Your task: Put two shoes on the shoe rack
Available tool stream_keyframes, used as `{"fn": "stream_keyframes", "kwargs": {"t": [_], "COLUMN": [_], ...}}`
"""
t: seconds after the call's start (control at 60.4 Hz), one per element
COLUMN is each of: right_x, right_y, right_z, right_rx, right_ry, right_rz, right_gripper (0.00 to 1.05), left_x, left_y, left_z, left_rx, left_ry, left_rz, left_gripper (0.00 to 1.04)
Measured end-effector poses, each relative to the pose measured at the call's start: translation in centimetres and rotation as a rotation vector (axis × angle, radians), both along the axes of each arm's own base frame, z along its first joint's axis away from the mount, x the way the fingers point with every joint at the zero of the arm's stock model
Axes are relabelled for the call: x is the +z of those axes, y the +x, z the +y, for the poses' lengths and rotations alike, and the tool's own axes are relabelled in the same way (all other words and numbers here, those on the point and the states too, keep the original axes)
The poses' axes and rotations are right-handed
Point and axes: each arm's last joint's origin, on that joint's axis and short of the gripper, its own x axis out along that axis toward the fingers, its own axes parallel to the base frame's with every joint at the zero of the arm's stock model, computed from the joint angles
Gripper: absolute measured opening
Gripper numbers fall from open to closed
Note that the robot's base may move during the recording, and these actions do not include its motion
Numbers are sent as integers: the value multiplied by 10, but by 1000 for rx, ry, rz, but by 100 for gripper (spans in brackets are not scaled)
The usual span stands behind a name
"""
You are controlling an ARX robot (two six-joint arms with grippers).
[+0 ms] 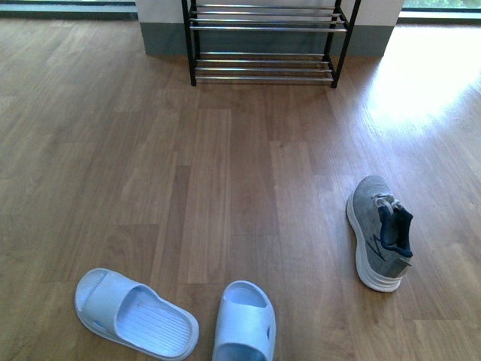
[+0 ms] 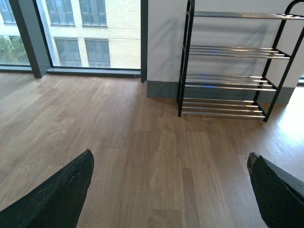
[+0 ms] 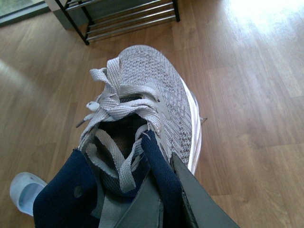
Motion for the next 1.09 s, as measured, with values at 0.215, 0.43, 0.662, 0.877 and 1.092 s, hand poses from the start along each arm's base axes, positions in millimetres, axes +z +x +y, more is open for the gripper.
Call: {"fn": "stream_keyframes", "kwargs": {"t": [0.215,0.43,0.662,0.877,1.092], "right_x": [0,0,0,-1,0], "right_y": [0,0,0,-1,-1], "right_z": [0,0,0,-1,-1], "right_rx": [-6,-10,-10,-21,-9], "right_ry": [-2,-1,-1,-3,1], "right_rz": [3,4,3,8,4], "right_gripper": [1,1,1,1,1], "left_x": [0,0,0,0,0], "left_y": [0,0,0,0,0], "left_z": [0,0,0,0,0], "left_rx": [-1,-3,-3,-2,-2], "left_ry": [0,0,0,0,0], "left_rz": [0,0,0,0,0], "left_gripper": [95,95,95,95,95]}}
